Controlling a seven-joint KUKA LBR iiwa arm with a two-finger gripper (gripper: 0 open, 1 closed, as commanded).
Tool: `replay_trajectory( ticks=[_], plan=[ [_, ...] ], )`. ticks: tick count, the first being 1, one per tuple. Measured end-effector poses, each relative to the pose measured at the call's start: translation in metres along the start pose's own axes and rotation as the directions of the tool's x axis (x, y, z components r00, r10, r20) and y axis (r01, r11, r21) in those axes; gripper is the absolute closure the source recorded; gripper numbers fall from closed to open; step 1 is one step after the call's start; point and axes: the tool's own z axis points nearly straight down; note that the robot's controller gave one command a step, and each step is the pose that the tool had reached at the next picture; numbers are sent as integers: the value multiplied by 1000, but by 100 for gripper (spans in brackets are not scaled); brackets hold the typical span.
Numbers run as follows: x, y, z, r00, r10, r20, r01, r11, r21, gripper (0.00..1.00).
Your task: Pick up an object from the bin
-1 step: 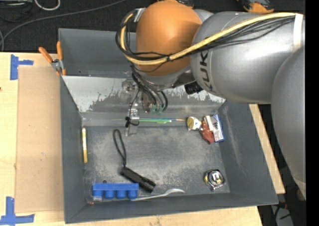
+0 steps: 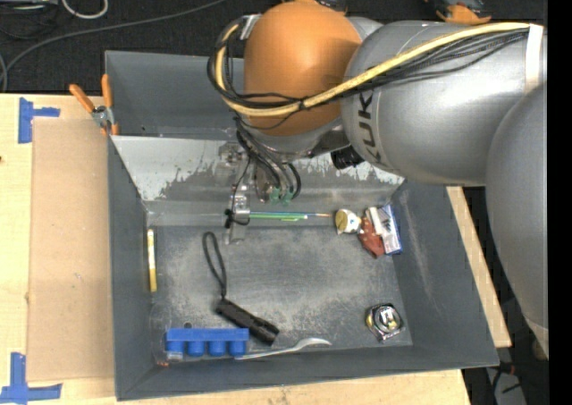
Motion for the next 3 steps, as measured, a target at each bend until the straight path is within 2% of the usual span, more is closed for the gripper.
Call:
replay_trajectory(
  ticks=[1, 2, 3],
  plan=[
    [-3, -3, 27, 988, -156, 9, 156, 988, -1, 0],
    [45, -18, 72, 901, -433, -1, 433, 901, -1, 0],
    [27, -39, 73, 903, -430, 0, 430, 903, -3, 0]
  ],
)
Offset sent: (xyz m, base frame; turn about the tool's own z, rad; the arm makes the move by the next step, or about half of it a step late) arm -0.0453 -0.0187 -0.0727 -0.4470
